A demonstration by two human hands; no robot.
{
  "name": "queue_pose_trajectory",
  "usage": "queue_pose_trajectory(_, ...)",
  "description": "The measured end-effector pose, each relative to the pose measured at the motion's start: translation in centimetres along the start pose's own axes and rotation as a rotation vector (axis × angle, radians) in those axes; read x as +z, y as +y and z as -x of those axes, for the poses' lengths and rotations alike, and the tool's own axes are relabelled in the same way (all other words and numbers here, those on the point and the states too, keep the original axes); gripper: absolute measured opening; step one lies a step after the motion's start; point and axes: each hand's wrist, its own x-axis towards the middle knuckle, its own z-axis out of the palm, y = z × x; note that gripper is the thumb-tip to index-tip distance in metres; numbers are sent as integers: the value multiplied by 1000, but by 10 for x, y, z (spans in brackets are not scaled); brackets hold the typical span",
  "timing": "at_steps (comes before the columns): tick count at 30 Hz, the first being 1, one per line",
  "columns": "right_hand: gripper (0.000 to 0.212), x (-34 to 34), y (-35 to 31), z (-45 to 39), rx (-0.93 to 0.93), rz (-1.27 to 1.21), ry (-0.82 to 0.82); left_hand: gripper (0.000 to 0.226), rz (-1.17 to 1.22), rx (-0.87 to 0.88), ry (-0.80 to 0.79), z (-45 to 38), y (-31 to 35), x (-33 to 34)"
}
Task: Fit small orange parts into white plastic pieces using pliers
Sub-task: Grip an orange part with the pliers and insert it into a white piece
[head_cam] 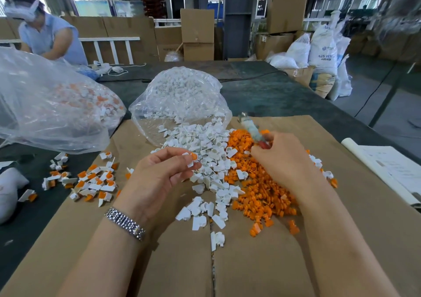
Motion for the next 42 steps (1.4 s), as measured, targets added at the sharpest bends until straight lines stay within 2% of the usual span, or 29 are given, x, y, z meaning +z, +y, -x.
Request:
queue_pose_trajectory(1, 9, -6, -5, 3, 0, -65, -69, 13, 4, 1, -16, 0, 0, -1)
queue_pose_trajectory(5, 16, -14, -22, 21, 70, -358, -515, 18, -8, 12, -34, -1, 0, -3)
queue_pose_trajectory(9, 17, -6, -26, 39, 36, -324, -653, 32, -37, 54, -7, 1, 1, -4)
queue_pose_trajectory(17, 24, 9, -30, 50, -60, -177, -670, 28, -61, 70, 20, 0, 2, -3)
queue_pose_trajectory(23, 31, 14, -30, 53, -95, -122, -665, 11, -73, 66, 39, 1, 1, 1)
queue_pose_trajectory(31, 35, 26, -32, 57, -174, -68, -544, 8, -99, 1, 46, 2, 1, 1)
queue_pose_trajectory(37, 37, 42, -32, 57, -182, -25, -432, 17, -28, -13, 89, -1, -1, 1)
queue_pose_trajectory(39, 37, 43, -31, 57, -160, -47, -450, 22, -33, -17, 83, -2, -2, 0)
queue_pose_trajectory(42, 39, 31, -31, 57, -50, -250, -588, 25, -50, -8, 78, -1, -1, -2)
